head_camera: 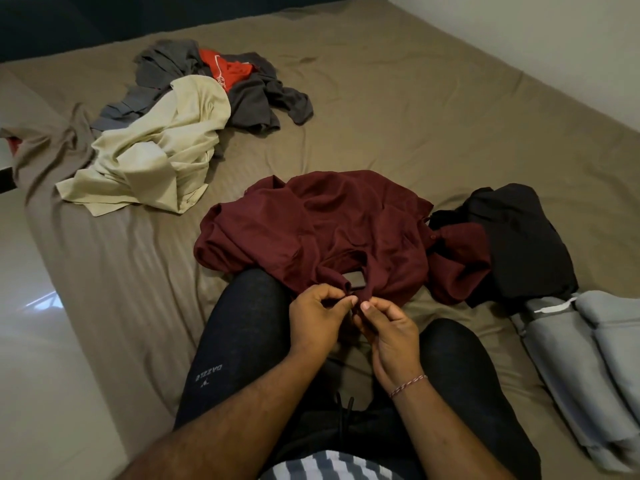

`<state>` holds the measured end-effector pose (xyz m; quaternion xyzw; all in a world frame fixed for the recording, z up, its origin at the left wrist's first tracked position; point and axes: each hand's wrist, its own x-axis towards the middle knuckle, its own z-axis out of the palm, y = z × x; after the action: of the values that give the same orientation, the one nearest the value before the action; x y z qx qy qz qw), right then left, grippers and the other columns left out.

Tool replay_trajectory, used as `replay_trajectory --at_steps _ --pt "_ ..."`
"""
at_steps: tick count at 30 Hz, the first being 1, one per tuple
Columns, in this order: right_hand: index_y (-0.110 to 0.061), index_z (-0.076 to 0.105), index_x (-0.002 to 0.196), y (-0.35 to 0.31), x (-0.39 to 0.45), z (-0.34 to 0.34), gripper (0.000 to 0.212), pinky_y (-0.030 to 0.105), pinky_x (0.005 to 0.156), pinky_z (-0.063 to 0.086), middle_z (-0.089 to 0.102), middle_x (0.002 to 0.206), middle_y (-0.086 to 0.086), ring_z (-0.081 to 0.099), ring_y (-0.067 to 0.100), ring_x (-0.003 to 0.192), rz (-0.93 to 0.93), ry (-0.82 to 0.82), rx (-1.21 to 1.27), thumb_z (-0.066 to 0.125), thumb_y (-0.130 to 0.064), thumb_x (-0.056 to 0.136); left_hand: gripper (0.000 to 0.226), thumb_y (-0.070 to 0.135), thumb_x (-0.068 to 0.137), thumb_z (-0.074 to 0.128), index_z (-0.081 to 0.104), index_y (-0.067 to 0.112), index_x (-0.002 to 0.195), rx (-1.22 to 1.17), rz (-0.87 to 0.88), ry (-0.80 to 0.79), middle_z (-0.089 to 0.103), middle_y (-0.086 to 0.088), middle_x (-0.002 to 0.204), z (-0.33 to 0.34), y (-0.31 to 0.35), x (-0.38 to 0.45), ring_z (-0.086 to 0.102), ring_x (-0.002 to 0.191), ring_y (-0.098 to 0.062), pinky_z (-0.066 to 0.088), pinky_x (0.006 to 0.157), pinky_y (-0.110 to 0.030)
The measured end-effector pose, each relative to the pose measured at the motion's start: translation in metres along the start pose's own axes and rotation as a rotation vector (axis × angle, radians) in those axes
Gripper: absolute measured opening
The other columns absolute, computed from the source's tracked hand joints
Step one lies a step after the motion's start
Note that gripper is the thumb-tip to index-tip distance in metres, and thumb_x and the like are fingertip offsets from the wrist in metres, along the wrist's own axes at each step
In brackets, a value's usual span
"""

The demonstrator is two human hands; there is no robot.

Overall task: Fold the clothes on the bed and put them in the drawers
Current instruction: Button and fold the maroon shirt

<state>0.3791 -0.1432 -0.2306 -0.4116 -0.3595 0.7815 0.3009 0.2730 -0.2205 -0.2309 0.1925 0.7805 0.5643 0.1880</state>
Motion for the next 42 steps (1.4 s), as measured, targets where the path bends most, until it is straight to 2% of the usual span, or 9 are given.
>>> replay_trajectory --at_steps 4,7,13,17,22,30,35,39,42 --pt "-0.004 0.075 0.100 0.0007 0.0026 -0.0012 0.029 0.028 0.080 0.060 0.074 0.092 0.013 0.071 0.019 0.086 -0.007 0.012 -0.023 0.081 -0.012 0.074 0.013 0.011 0.088 0.082 0.080 0.014 0.101 -0.067 0.023 -0.110 0.076 0.003 0.099 0.0018 0.0011 0.0000 0.071 0.095 -0.005 0.056 0.088 -0.020" --pt "-0.004 0.074 0.102 0.0014 0.0055 -0.0030 0.029 0.029 0.082 0.059 0.075 0.091 0.011 0.070 0.019 0.088 -0.002 0.023 0.007 0.081 -0.011 0.075 0.015 0.009 0.090 0.080 0.079 0.012 0.104 -0.063 0.019 -0.137 0.075 0.001 0.103 0.0022 0.0007 0.0009 0.071 0.099 -0.007 0.057 0.094 -0.026" --pt "-0.009 0.076 0.098 0.0015 0.0057 -0.0033 0.025 0.031 0.083 0.057 0.075 0.092 0.013 0.069 0.022 0.089 -0.028 -0.015 0.011 0.082 -0.014 0.074 0.012 0.019 0.082 0.088 0.076 0.022 0.081 -0.086 -0.046 -0.081 0.075 0.007 0.080 0.0028 0.0000 0.0011 0.070 0.080 -0.005 0.056 0.078 -0.022" --pt "-0.012 0.080 0.093 0.0018 0.0058 -0.0022 0.019 0.028 0.082 0.059 0.076 0.092 0.012 0.072 0.021 0.089 -0.092 -0.016 -0.021 0.082 -0.011 0.074 0.007 0.019 0.084 0.086 0.079 0.020 0.085 -0.058 -0.049 -0.065 0.076 0.010 0.083 0.0021 -0.0002 0.0005 0.072 0.084 -0.002 0.059 0.083 -0.025" --pt "-0.022 0.083 0.088 0.0014 0.0068 -0.0033 0.019 0.023 0.084 0.059 0.079 0.097 0.003 0.074 0.014 0.095 -0.244 -0.026 -0.264 0.081 -0.004 0.084 0.001 0.019 0.089 0.081 0.081 0.020 0.090 -0.084 -0.096 -0.055 0.078 0.010 0.087 0.0010 0.0017 0.0012 0.073 0.087 -0.001 0.060 0.085 -0.025" --pt "-0.020 0.080 0.093 0.0009 0.0070 -0.0029 0.020 0.018 0.090 0.054 0.079 0.101 -0.006 0.073 0.009 0.102 -0.336 -0.039 -0.434 0.080 -0.002 0.085 0.006 0.016 0.092 0.077 0.081 0.018 0.089 -0.130 -0.081 -0.070 0.078 0.010 0.085 0.0022 -0.0002 0.0014 0.073 0.085 -0.001 0.054 0.076 -0.013" --pt "-0.024 0.078 0.092 -0.0019 0.0039 -0.0031 0.025 0.014 0.090 0.052 0.078 0.101 -0.012 0.072 0.004 0.100 -0.410 -0.083 -0.530 0.079 0.000 0.085 0.016 0.016 0.092 0.076 0.078 0.027 0.081 -0.158 -0.107 -0.086 0.078 0.011 0.082 0.0024 -0.0001 0.0025 0.073 0.081 -0.002 0.053 0.072 -0.013" --pt "-0.023 0.078 0.094 -0.0015 0.0033 -0.0046 0.022 0.020 0.091 0.055 0.078 0.097 -0.006 0.072 0.008 0.099 -0.452 -0.086 -0.603 0.079 -0.002 0.087 0.015 0.018 0.096 0.072 0.079 0.023 0.083 -0.166 -0.166 -0.167 0.076 0.010 0.075 0.0007 -0.0007 0.0066 0.069 0.072 0.001 0.051 0.067 -0.016" --pt "-0.025 0.079 0.094 -0.0024 0.0029 -0.0060 0.018 0.017 0.085 0.054 0.078 0.096 -0.008 0.072 0.006 0.095 -0.468 -0.101 -0.611 0.073 -0.007 0.094 0.017 0.020 0.098 0.070 0.077 0.022 0.084 -0.171 -0.169 -0.223 0.073 0.012 0.072 -0.0008 -0.0001 0.0078 0.065 0.068 0.004 0.048 0.063 -0.014"
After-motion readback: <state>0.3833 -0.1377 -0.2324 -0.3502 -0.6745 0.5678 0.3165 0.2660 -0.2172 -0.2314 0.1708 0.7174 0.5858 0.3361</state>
